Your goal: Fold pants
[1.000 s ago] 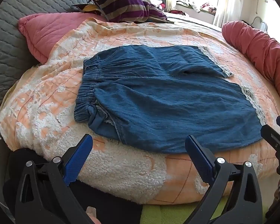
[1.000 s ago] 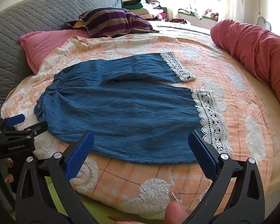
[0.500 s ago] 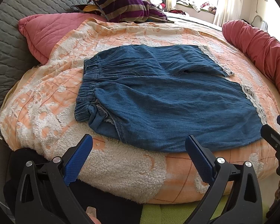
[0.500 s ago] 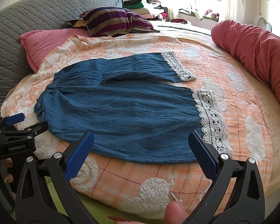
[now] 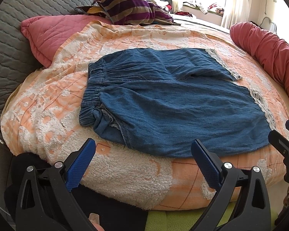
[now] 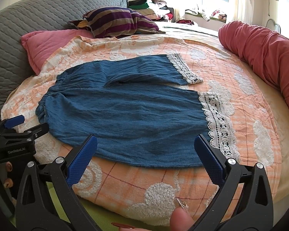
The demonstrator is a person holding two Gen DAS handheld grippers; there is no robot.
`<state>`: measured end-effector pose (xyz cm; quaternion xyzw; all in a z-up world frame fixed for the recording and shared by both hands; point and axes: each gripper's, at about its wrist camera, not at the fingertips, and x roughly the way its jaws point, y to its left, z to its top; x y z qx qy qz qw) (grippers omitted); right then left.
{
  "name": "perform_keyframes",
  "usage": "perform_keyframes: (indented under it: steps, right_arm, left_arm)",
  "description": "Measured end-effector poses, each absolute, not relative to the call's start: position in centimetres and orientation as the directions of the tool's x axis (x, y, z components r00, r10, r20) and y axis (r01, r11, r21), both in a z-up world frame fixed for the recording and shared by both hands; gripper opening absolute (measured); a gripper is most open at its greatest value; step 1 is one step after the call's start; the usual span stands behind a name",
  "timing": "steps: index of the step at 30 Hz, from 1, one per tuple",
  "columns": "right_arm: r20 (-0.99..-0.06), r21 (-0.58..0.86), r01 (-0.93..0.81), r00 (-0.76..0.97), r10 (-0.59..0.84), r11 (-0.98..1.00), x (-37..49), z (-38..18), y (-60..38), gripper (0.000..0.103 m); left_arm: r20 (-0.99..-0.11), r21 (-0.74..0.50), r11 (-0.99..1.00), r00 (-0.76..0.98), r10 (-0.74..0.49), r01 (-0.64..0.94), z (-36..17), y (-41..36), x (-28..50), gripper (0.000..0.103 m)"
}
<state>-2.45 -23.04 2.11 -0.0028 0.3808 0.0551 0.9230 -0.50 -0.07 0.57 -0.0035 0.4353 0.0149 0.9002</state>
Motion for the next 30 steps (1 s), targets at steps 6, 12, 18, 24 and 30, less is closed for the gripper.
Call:
perform_keyframes:
  steps: [6,12,18,24,30]
  right_arm:
    - [-0.707,0.036,-0.104,0.7,0.099,0.994,-2.5,2.0,-23.0,0.095]
    - [-0.711,0.034,-0.103,0.696,0.096,0.994,-2.4,1.9,-22.8,0.095]
    - [-0.716,0.035,-0.107,0.69,0.099,0.994,-2.0,1.7,-22.8,0.095]
    - [-0.718,0.028,-0.126,0.687,0.107,0.992,-1.6,1.7,-22.5,0.095]
    - [-0.722,0.026,-0.166,0.679,0.133,0.986,-0.3,1.8,-21.8,0.095]
  left_arm:
    - [-0.783,0.009,1.0,0.622,0.026,-0.03,0.6,0.0,-0.5,0.099]
    - [-0.785,0.011,0.999,0.619,0.029,-0.032,0.5,0.0,-0.4,0.099]
    - [-0.785,0.011,0.999,0.619,0.029,-0.032,0.4,0.0,-0.5,0.099]
    - [-0.788,0.015,0.999,0.614,0.034,-0.037,0.1,0.3,-0.1,0.099]
    - [-0.801,0.011,0.999,0.598,0.029,-0.034,-0.5,0.8,1.0,0.099]
